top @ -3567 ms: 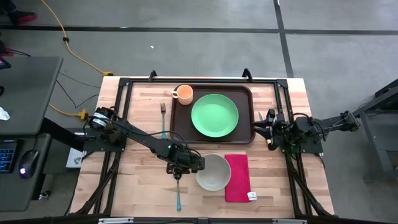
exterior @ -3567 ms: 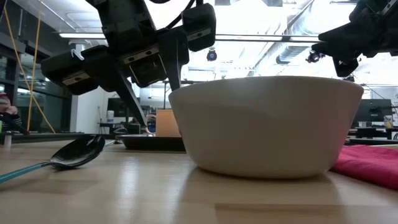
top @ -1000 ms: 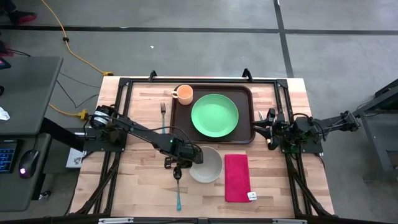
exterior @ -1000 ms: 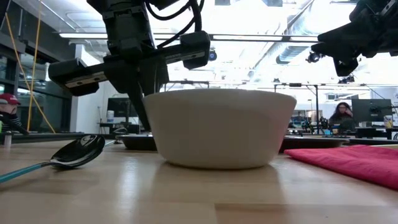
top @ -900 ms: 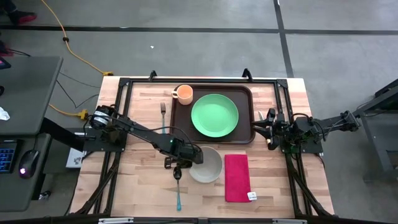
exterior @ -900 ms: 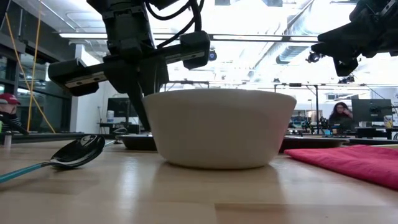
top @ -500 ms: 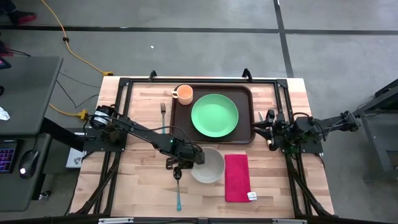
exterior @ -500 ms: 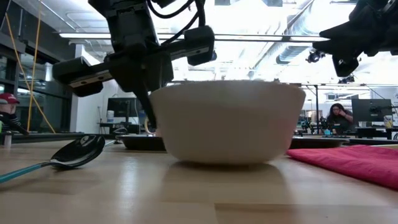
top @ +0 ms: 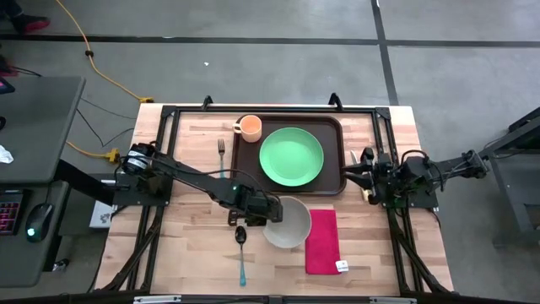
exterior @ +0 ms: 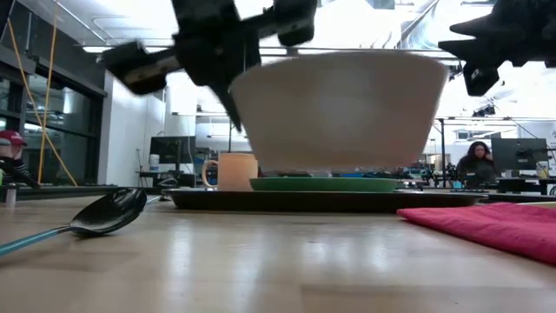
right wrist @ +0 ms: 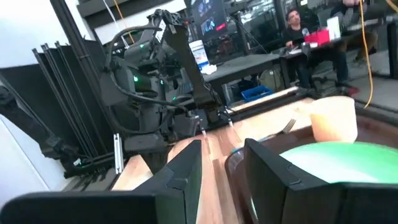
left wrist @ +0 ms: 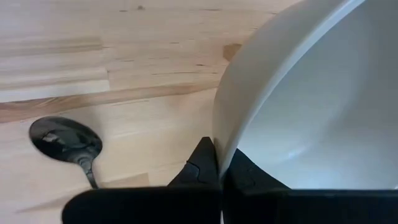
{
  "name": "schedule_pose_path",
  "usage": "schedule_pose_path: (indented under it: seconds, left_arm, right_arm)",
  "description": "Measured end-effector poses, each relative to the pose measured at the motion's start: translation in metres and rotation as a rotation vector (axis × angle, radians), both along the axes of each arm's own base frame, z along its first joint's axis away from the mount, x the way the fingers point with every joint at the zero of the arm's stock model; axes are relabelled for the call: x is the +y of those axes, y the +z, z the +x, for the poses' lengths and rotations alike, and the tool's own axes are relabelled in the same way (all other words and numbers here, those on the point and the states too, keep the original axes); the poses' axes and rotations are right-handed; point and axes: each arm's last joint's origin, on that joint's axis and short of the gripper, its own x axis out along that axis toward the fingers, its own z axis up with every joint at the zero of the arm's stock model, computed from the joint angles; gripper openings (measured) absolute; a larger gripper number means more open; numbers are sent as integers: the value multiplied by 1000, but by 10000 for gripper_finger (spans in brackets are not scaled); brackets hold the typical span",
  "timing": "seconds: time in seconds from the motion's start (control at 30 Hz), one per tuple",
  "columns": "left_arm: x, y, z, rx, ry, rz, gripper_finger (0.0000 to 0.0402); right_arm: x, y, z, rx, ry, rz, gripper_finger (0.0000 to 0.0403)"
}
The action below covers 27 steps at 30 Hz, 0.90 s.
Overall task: Set up tray
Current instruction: Put the gray bowl on top of the green plate on the brown tray
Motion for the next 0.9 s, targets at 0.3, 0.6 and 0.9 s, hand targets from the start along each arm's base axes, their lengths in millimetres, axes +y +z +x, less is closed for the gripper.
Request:
schedule_pose_path:
  seconds: [0.3, 0.6, 0.9]
  left_arm:
    - [1, 37, 2, 16, -3, 60, 18]
    - [16, 57, 10, -37, 6, 87, 18]
    - [35, 63, 14, -49, -3, 114, 18]
  right_arm:
    - [0, 66, 1, 79, -14, -126, 99]
    - [11, 118, 43, 489, -6, 30, 99]
    - [23, 130, 92, 855, -21, 72, 99]
